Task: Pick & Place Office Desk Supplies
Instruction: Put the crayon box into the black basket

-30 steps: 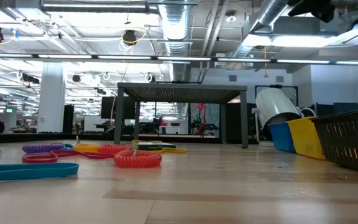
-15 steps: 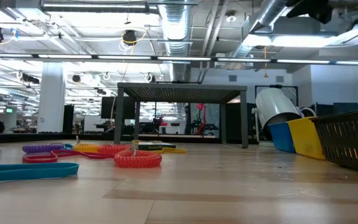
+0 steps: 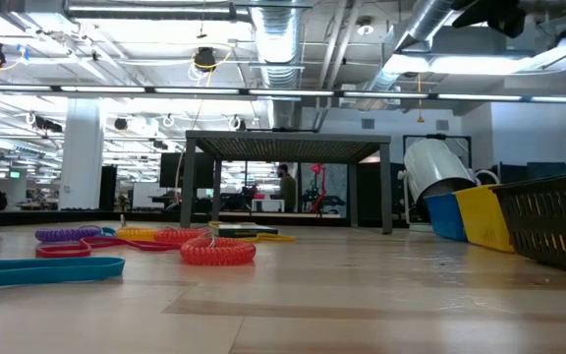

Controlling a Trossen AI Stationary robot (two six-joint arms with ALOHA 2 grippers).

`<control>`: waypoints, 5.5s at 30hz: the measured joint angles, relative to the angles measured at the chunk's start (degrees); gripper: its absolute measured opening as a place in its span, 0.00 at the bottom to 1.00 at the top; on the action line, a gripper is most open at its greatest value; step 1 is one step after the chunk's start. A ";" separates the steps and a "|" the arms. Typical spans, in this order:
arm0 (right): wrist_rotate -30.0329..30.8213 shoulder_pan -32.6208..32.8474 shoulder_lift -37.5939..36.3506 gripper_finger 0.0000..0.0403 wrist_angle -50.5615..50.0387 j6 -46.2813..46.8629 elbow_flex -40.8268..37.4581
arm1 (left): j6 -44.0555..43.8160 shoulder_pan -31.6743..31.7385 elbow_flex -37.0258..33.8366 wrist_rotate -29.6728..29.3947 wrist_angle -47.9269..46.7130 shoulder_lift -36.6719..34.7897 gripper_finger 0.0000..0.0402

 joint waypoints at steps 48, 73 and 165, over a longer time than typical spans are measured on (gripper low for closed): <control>-1.25 0.00 0.00 0.33 2.99 1.65 0.00 | 5.99 3.67 -0.31 -7.53 -2.66 -7.16 0.00; -25.55 4.62 20.36 0.33 25.26 -5.80 -0.09 | 15.32 5.38 -0.05 -15.27 9.77 -13.31 0.00; -45.94 9.60 59.04 0.51 73.22 -3.50 15.78 | 43.37 25.20 1.37 -2.81 63.19 -18.29 0.00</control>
